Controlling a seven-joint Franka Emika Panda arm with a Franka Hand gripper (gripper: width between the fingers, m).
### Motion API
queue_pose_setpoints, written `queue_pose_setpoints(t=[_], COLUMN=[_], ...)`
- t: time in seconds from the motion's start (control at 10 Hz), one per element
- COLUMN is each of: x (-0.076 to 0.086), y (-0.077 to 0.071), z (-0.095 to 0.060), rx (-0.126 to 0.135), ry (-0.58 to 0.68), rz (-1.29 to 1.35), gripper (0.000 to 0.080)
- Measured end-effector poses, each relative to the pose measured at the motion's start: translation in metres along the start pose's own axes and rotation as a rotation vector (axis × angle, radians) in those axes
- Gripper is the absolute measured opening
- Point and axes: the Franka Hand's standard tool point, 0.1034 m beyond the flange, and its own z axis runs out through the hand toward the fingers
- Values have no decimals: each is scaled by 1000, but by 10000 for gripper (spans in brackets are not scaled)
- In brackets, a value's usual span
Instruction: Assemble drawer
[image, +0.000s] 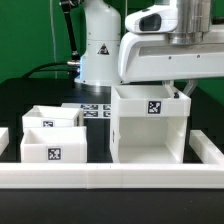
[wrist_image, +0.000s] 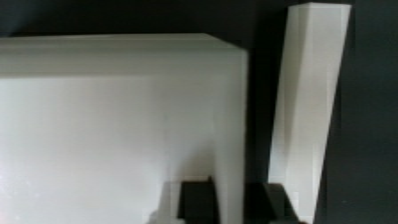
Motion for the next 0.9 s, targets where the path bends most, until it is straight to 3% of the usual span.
queue_pose_setpoints(t=[0.3, 0.9], x=[0, 5], y=[-3, 0], z=[1, 0], rx=[5, 43], ry=[3, -3], rz=[241, 666], gripper=[38, 38])
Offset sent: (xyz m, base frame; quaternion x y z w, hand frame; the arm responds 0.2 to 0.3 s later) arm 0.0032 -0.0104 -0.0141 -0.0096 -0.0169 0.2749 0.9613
